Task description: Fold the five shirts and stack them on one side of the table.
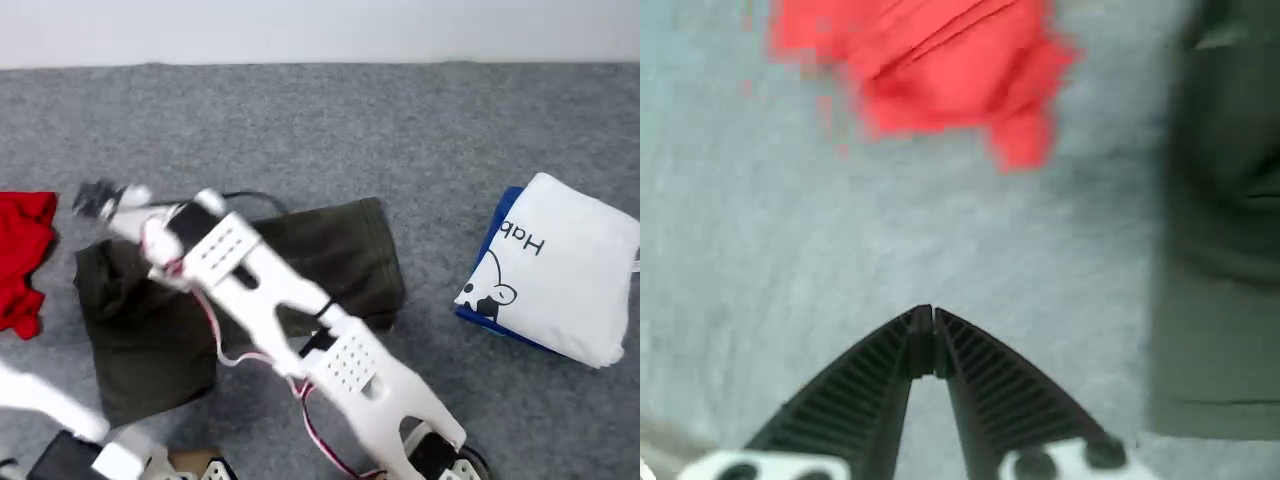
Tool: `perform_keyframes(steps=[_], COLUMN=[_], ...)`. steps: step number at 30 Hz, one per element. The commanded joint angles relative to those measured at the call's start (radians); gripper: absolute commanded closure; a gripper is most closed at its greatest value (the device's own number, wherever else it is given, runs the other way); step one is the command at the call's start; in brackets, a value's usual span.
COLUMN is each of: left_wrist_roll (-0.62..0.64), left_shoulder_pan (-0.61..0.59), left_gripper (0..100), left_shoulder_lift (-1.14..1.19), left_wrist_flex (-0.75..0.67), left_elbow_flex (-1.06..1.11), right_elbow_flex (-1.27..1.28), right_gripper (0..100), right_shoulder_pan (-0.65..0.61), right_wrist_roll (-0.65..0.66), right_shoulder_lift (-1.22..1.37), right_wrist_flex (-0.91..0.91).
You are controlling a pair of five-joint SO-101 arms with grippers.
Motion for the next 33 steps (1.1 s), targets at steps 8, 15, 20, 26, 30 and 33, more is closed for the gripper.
perform_keyframes(steps=[8, 15, 20, 26, 30, 33], left_wrist_roll=[-0.005, -0.009, -0.052, -0.061, -0.072, -0.104], left_shoulder_pan=[0.474, 0.571, 0.574, 0.562, 0.539, 0.537], left_gripper=[89, 85, 84, 85, 84, 84], left_shoulder_lift=[-0.002, 0.000, 0.094, 0.173, 0.184, 0.184], left_wrist_flex=[0.003, -0.043, -0.038, -0.041, -0.043, -0.043], left_elbow_flex=[0.050, 0.117, 0.117, 0.074, 0.047, 0.048], right_elbow_flex=[-0.121, 0.241, 0.508, 0.756, 0.884, 0.961], right_gripper=[90.9, 90.9, 90.9, 90.9, 90.9, 90.9], right_shoulder_pan=[0.191, 0.282, 0.400, 0.538, 0.624, 0.673], right_wrist_roll=[-0.063, -0.075, -0.075, -0.075, -0.075, -0.075], right_shoulder_lift=[-0.154, -0.418, -0.654, -0.875, -0.984, -1.049], right_wrist_flex=[0.200, 0.200, 0.199, 0.199, 0.199, 0.199])
